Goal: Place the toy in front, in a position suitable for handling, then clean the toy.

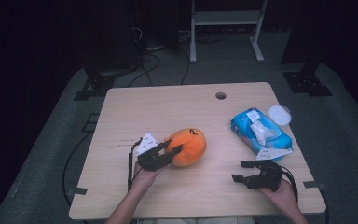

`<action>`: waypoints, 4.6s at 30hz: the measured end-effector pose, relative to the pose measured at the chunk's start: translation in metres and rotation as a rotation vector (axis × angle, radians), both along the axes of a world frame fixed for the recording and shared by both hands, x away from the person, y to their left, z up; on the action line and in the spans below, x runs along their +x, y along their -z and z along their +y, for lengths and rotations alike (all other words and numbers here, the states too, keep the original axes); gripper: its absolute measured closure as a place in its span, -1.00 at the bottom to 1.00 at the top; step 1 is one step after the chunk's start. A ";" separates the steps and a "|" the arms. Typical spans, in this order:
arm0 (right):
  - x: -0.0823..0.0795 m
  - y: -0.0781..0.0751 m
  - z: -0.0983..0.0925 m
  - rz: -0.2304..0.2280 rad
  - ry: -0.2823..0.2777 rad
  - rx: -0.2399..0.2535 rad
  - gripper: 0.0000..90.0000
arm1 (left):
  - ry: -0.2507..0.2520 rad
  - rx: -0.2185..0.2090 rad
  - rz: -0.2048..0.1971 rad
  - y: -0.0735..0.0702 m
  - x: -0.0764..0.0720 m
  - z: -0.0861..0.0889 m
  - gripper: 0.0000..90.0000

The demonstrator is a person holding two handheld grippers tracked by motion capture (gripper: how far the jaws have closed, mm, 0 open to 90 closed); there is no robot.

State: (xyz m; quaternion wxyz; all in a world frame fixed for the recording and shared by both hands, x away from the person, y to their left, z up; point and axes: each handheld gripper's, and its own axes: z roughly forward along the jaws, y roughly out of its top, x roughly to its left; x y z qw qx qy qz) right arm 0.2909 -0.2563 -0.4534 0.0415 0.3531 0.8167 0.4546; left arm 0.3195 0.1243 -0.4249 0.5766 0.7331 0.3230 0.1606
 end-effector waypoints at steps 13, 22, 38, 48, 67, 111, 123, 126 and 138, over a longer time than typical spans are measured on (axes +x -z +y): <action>0.001 0.000 -0.005 0.000 0.016 0.001 -0.46 | 0.090 0.038 0.010 0.007 -0.005 -0.028 0.33; 0.001 0.001 -0.005 -0.005 0.025 -0.004 -0.47 | 0.160 0.068 0.011 0.011 -0.008 -0.037 0.32; 0.003 -0.002 -0.009 -0.024 0.056 0.000 -0.47 | 0.164 0.029 0.027 0.009 -0.003 -0.025 -0.40; 0.003 -0.008 -0.005 -0.057 0.057 -0.004 -0.47 | 0.174 0.040 0.016 0.006 0.000 -0.020 -0.53; 0.019 -0.059 -0.049 -0.265 0.253 0.047 -0.50 | 0.233 0.088 0.010 0.010 0.000 -0.019 -0.57; 0.041 -0.057 -0.056 -0.240 0.337 -0.006 0.93 | 0.242 0.174 -0.033 0.017 -0.005 -0.025 -0.62; -0.019 -0.087 0.011 -0.229 0.016 0.094 0.93 | 0.234 0.173 -0.027 0.023 -0.002 -0.024 -0.61; -0.025 -0.088 0.020 -0.219 -0.023 0.098 0.93 | 0.232 0.171 -0.023 0.023 -0.002 -0.024 -0.61; -0.019 -0.075 0.058 -0.147 -0.178 0.054 0.92 | 0.237 0.165 -0.024 0.024 0.000 -0.025 -0.61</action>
